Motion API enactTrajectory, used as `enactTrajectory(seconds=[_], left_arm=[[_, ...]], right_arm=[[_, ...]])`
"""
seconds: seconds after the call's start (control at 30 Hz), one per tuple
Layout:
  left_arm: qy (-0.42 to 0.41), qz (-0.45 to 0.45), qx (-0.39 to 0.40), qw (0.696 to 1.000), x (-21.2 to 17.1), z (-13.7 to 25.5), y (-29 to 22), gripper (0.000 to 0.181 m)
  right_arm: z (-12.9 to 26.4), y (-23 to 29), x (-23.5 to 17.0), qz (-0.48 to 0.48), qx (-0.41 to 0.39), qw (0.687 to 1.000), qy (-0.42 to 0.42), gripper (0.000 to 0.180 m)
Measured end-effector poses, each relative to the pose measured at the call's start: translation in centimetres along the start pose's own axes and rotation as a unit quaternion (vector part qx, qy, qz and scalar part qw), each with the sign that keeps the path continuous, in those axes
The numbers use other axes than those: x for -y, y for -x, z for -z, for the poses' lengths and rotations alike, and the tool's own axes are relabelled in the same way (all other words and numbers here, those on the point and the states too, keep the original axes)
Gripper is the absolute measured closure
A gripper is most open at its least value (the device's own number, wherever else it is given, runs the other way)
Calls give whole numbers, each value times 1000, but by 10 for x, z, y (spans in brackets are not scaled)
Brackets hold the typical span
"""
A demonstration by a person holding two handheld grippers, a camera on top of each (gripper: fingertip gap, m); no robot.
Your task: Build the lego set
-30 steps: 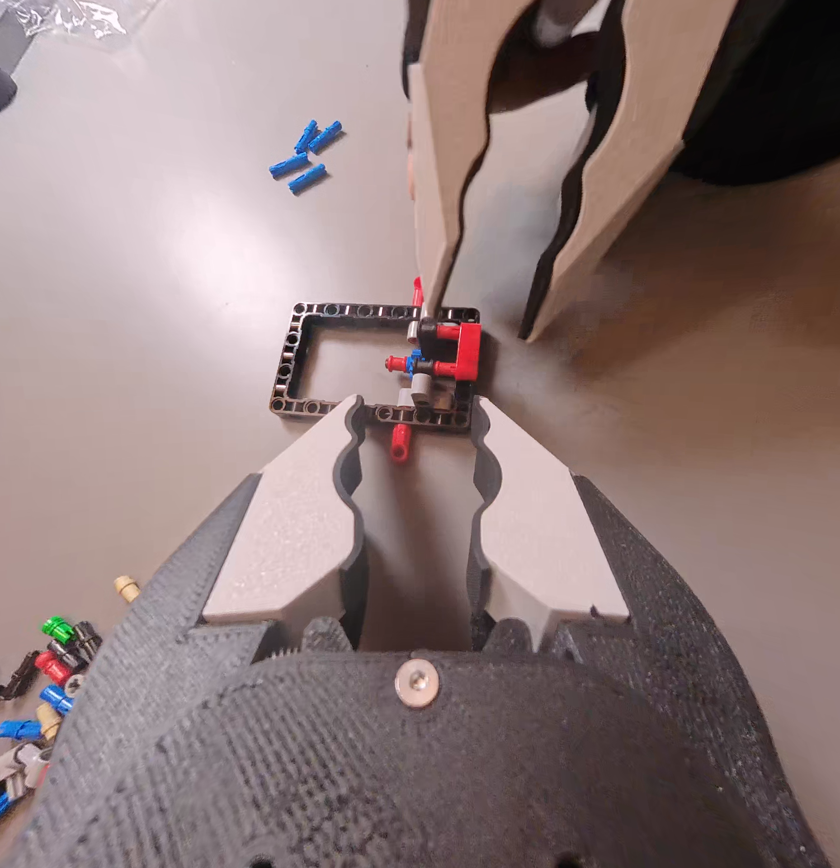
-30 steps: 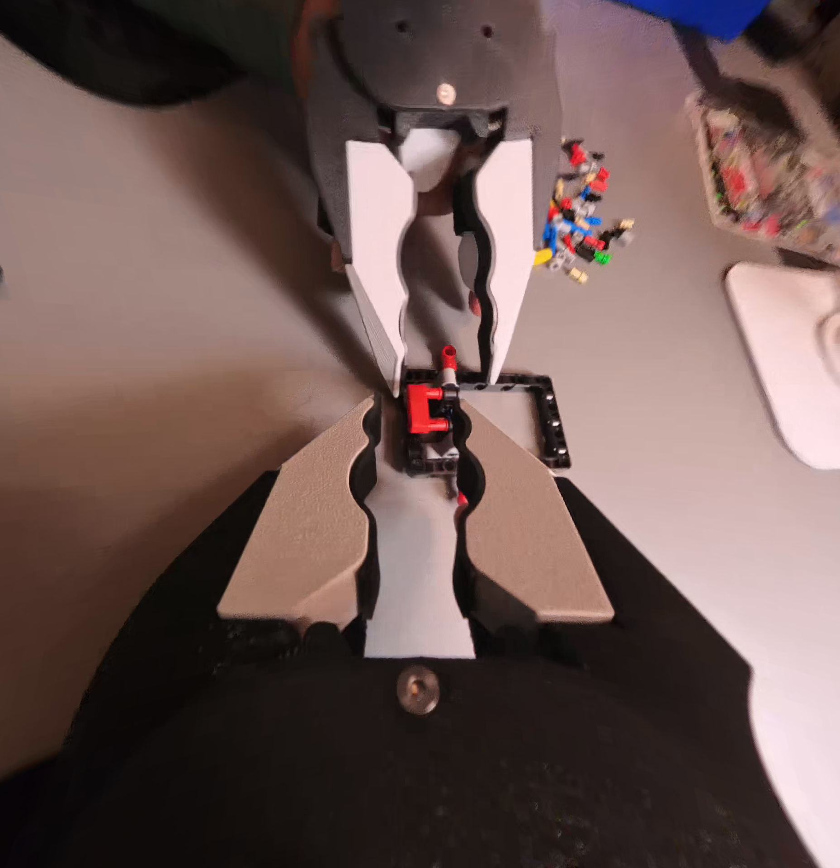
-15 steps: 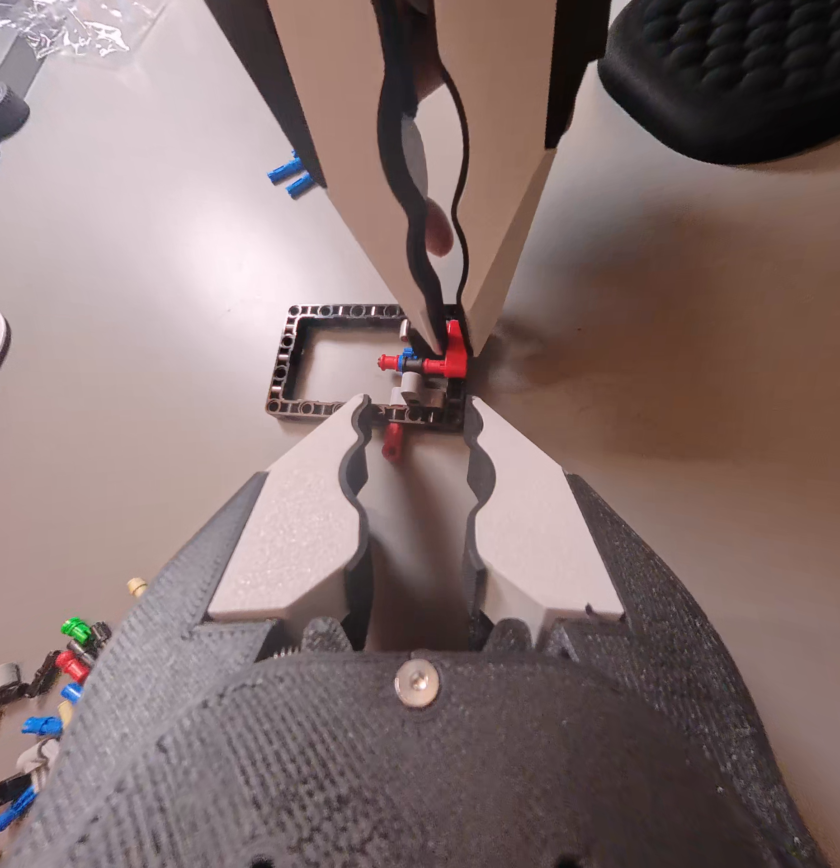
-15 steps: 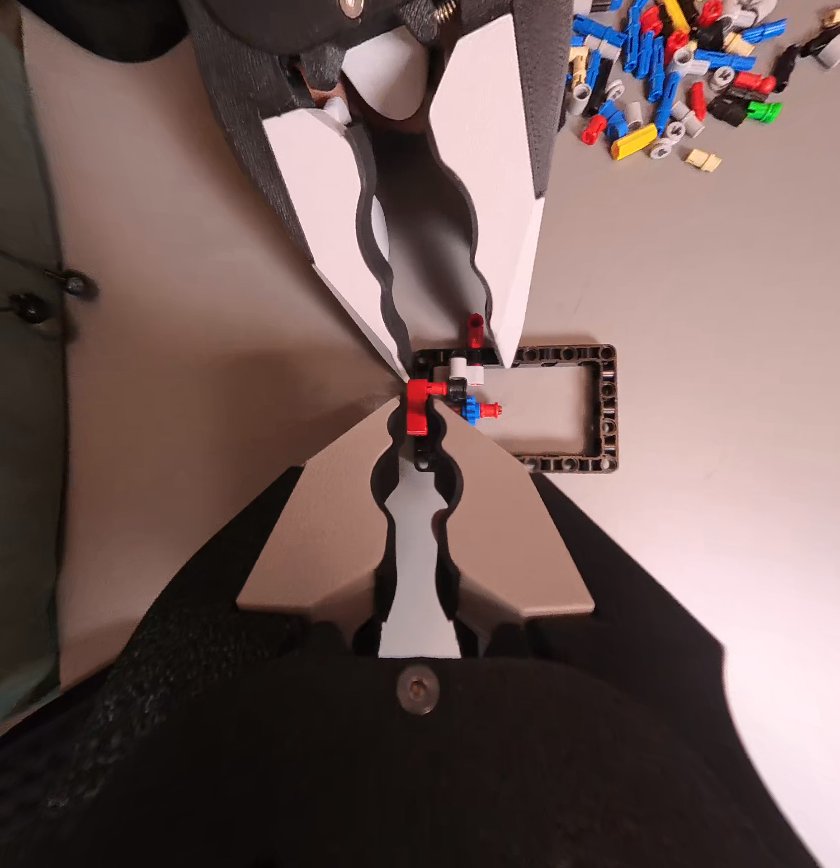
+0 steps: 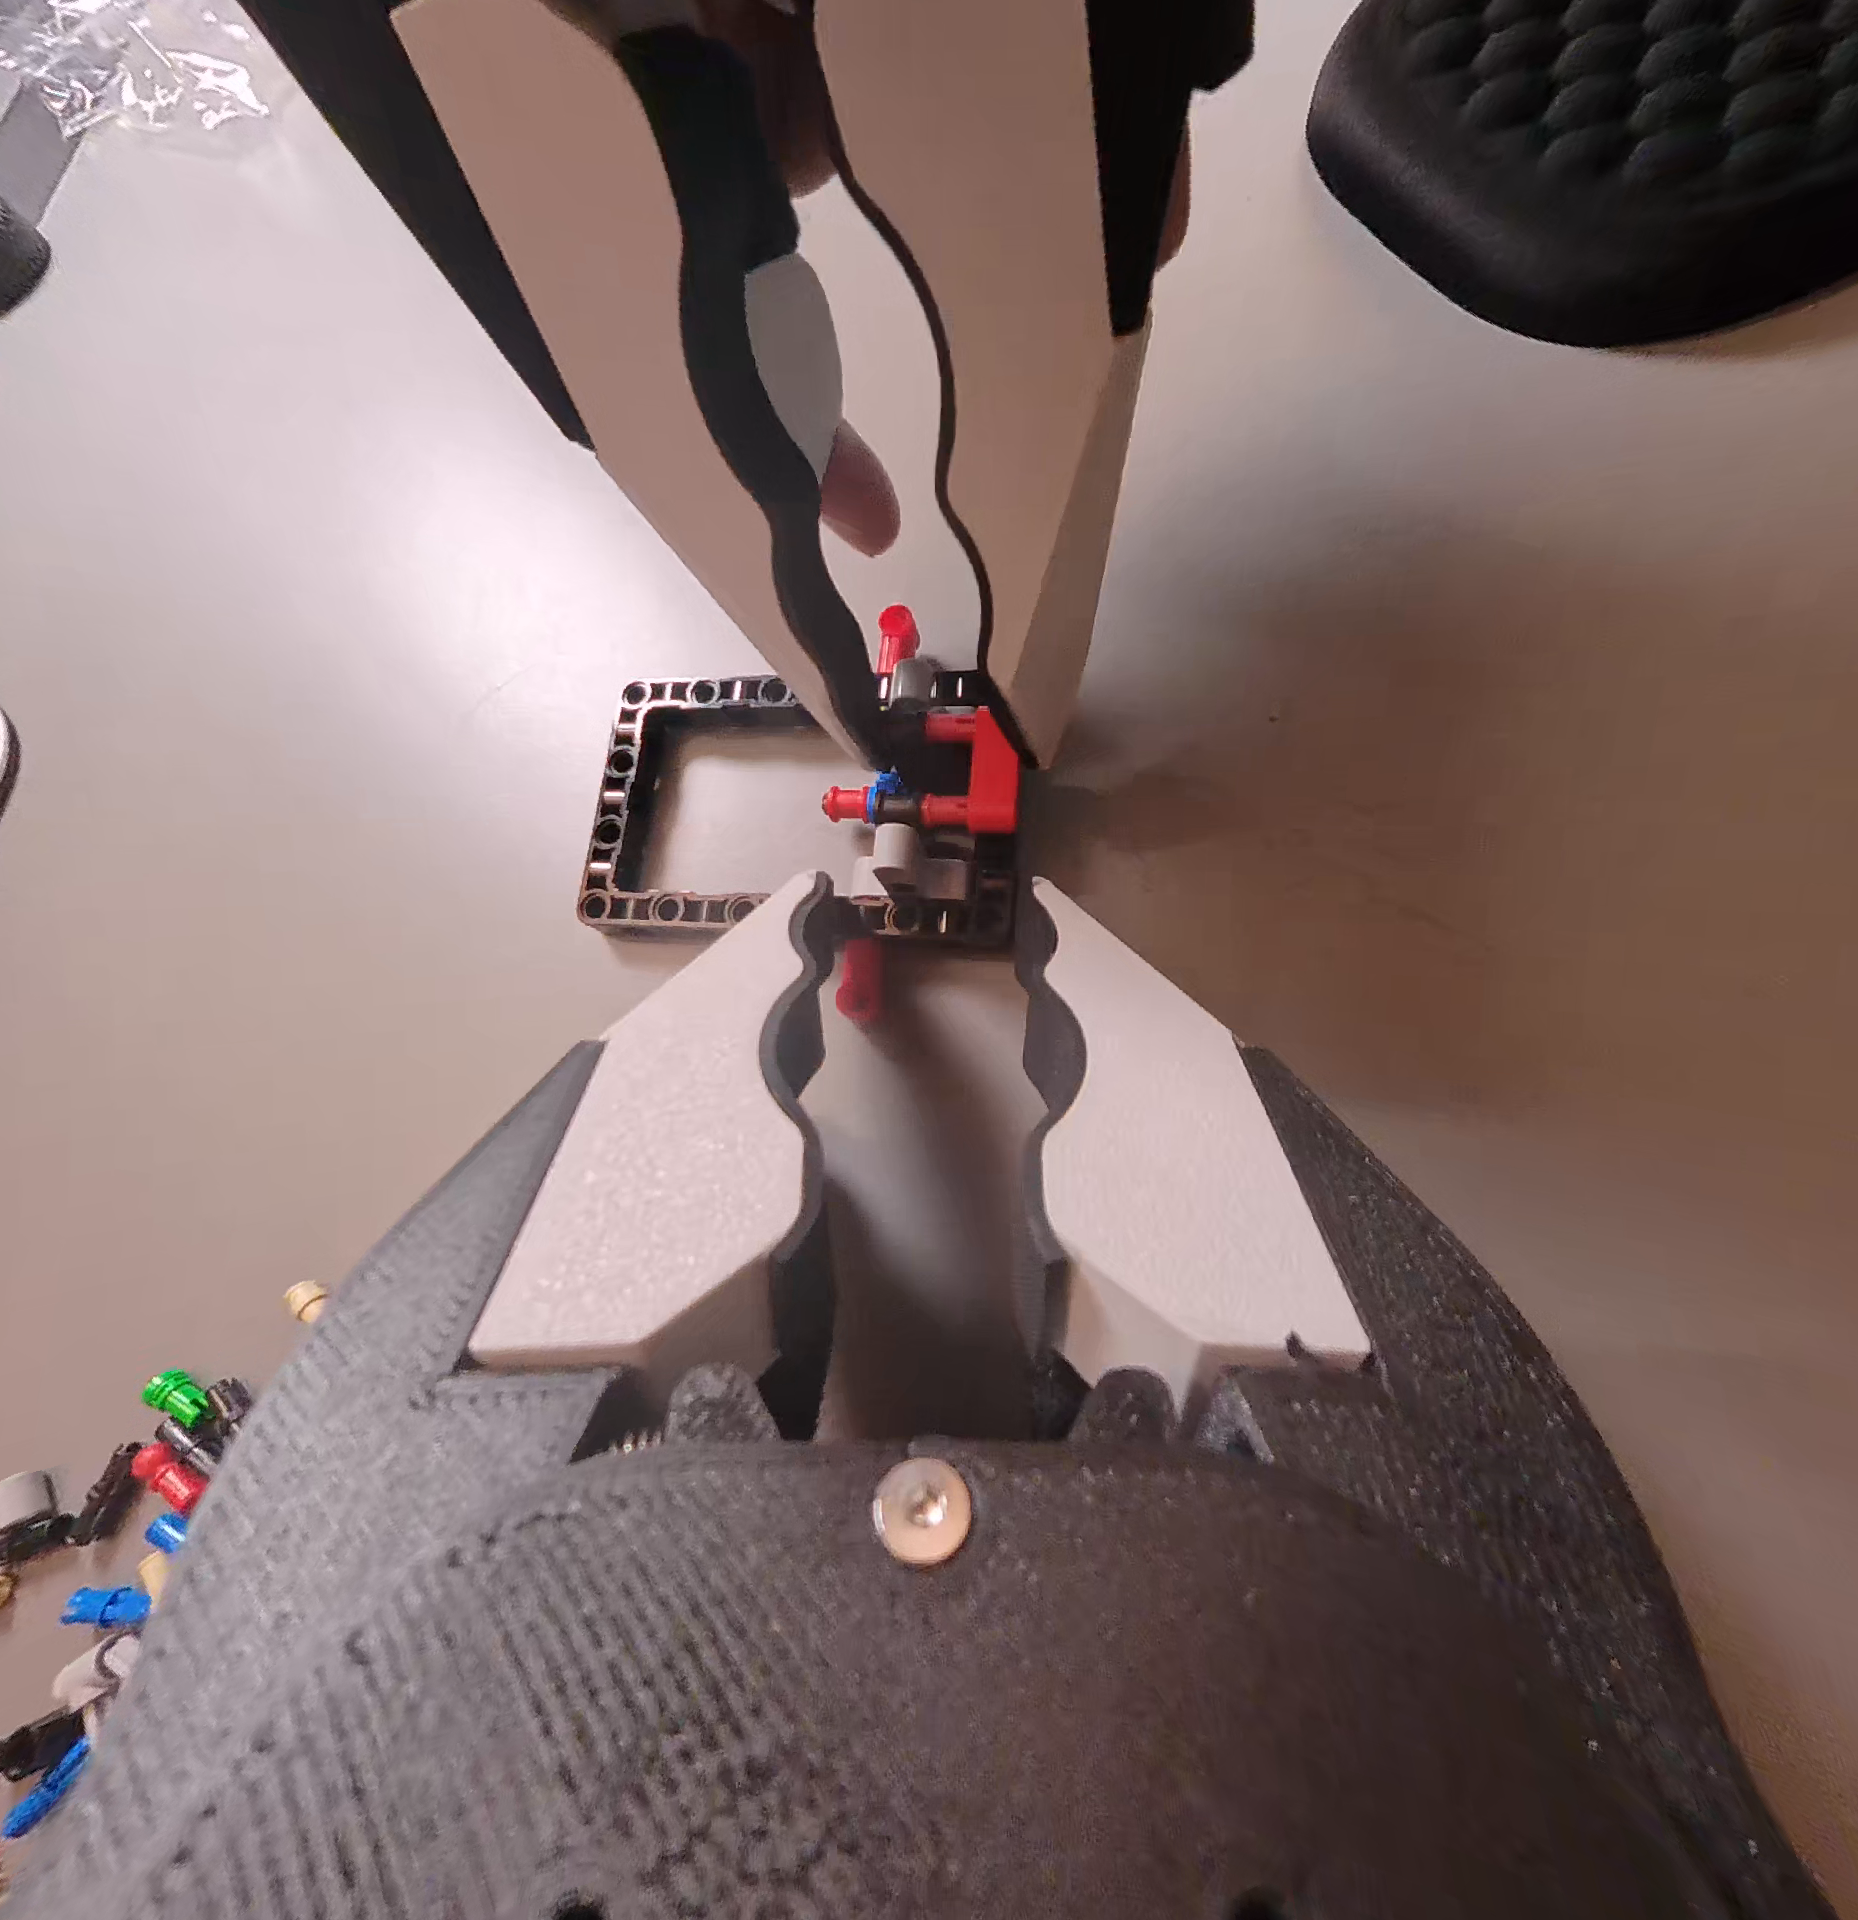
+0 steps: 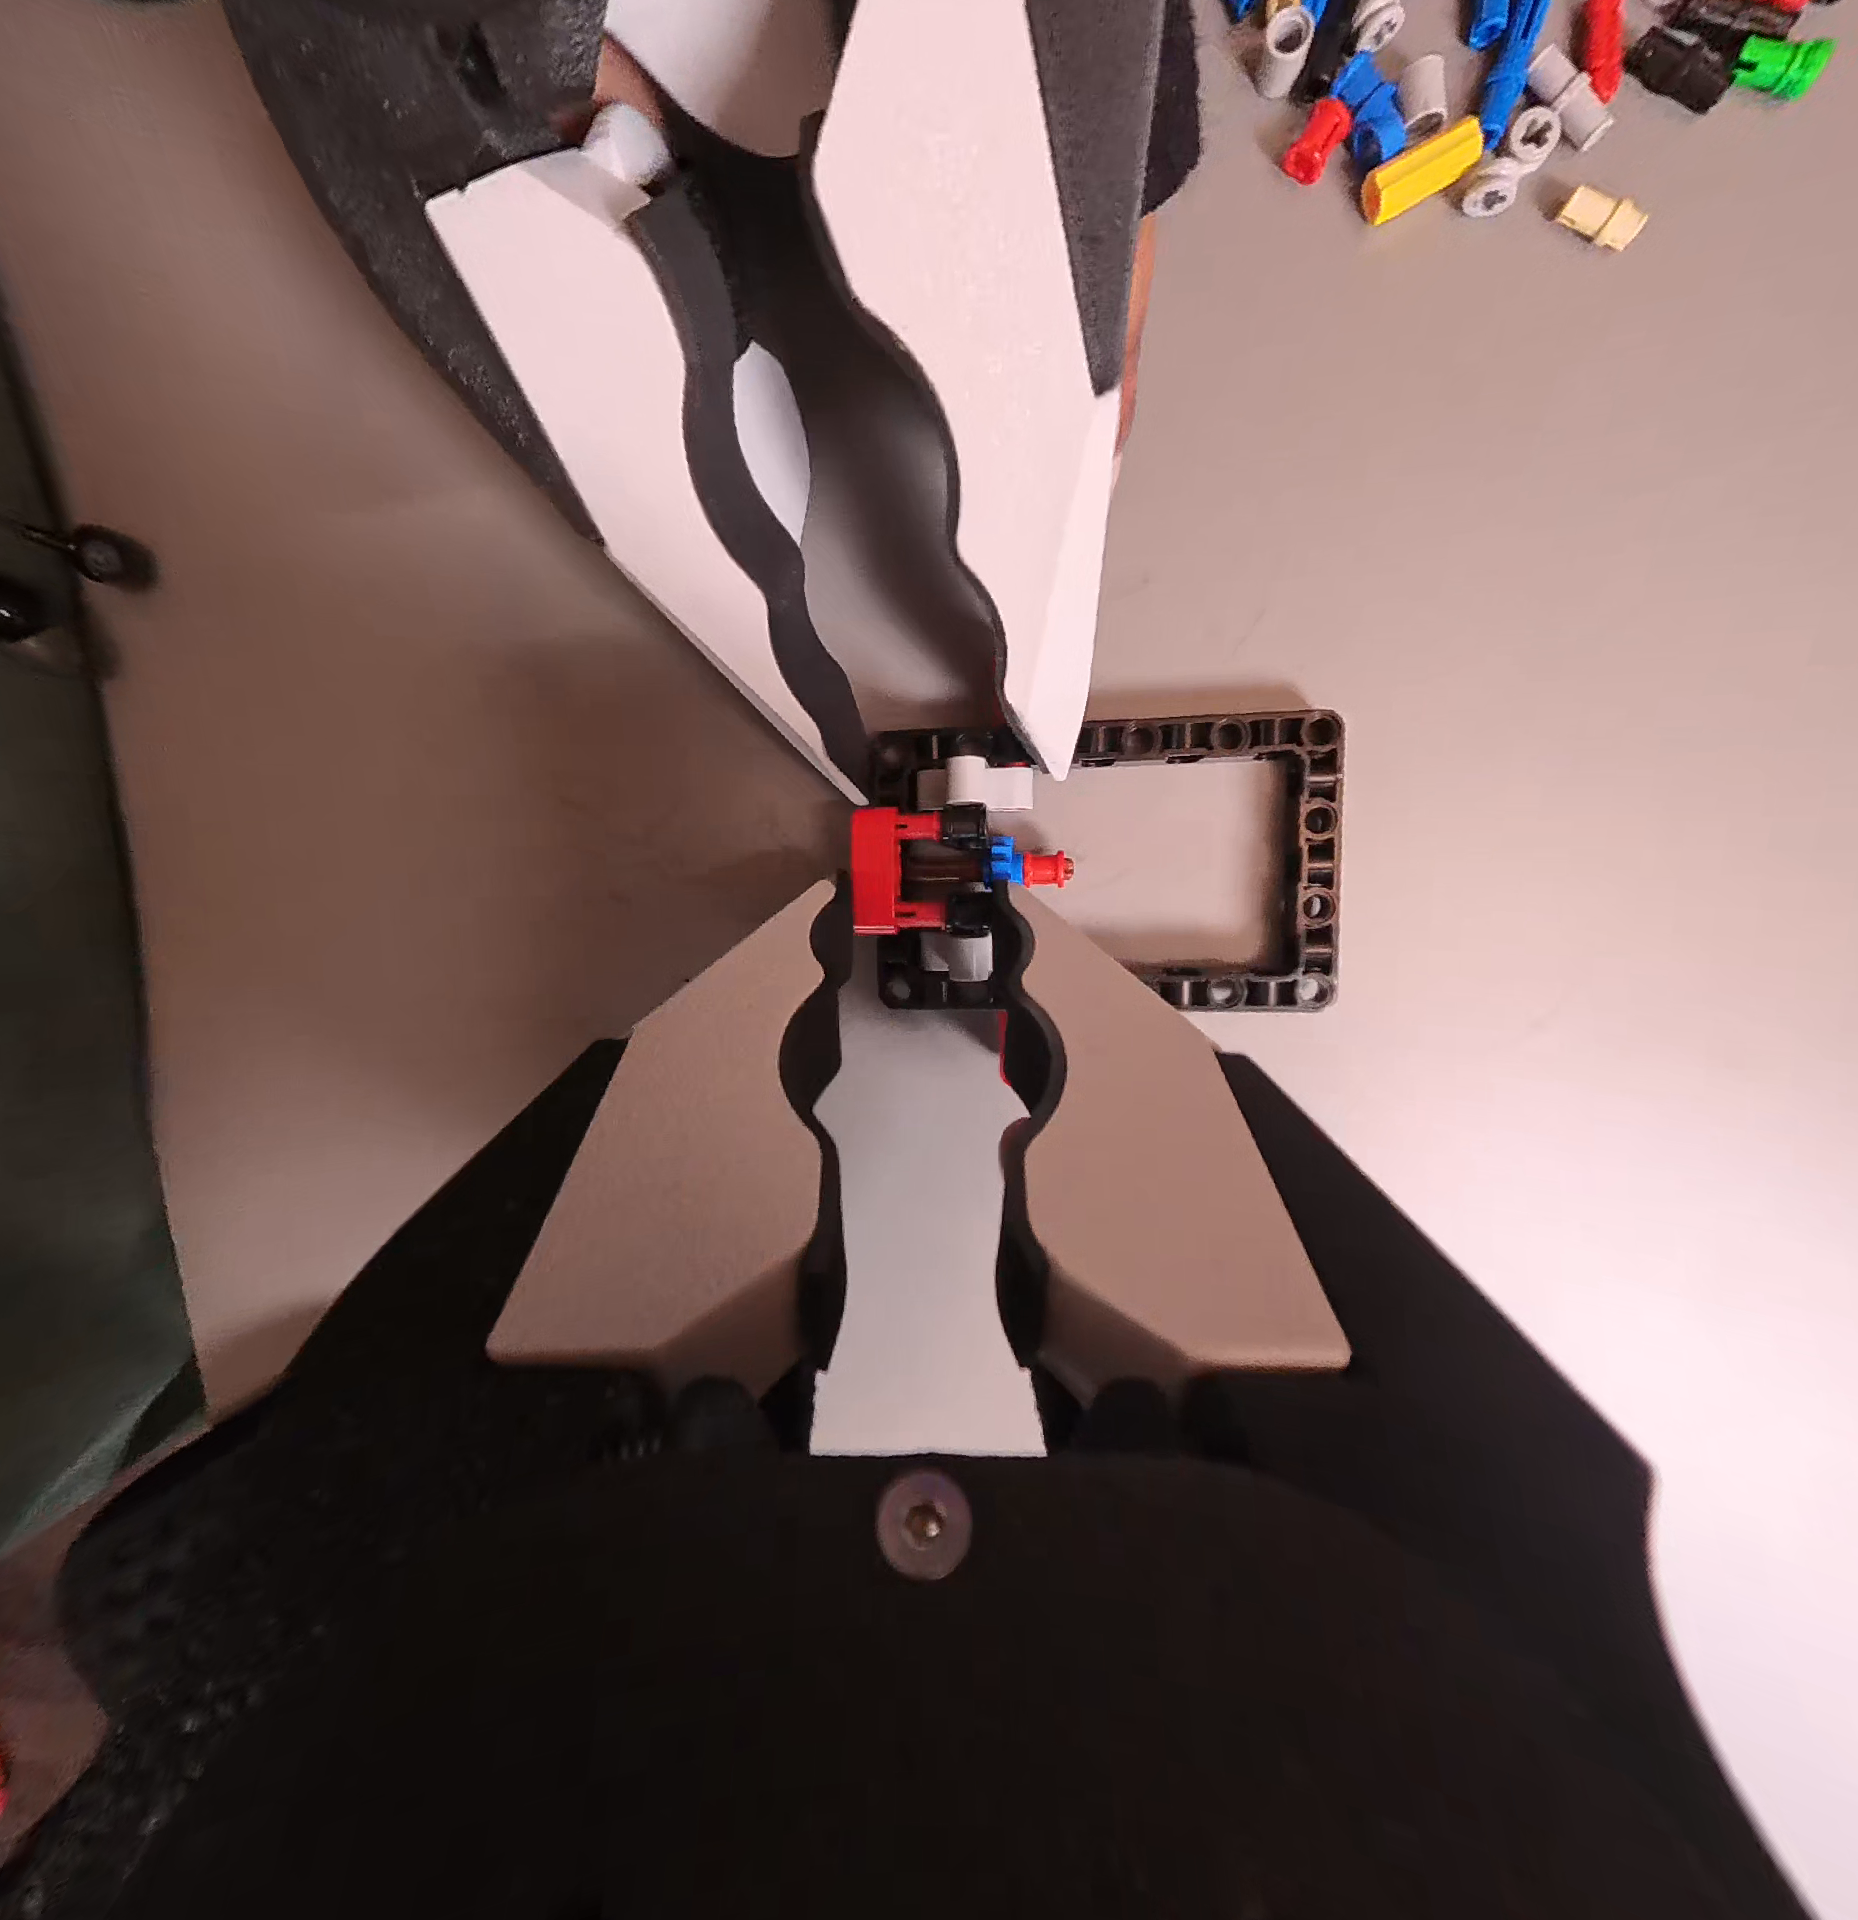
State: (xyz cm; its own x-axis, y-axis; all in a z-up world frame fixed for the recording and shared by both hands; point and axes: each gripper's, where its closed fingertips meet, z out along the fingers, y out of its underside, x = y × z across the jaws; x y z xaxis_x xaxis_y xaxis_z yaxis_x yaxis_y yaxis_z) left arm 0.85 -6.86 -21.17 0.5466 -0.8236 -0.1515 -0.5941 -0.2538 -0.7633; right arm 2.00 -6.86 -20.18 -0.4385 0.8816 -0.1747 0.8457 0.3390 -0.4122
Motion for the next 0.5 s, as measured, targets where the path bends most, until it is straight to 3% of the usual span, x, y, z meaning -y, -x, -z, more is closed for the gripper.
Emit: enactTrajectory(seconds=[0.5], left_arm=[[14, -12, 4, 1000, 1, -2, -3, 153]], right_arm=[[1, 2, 3, -19, 8, 1000, 17, 158]])
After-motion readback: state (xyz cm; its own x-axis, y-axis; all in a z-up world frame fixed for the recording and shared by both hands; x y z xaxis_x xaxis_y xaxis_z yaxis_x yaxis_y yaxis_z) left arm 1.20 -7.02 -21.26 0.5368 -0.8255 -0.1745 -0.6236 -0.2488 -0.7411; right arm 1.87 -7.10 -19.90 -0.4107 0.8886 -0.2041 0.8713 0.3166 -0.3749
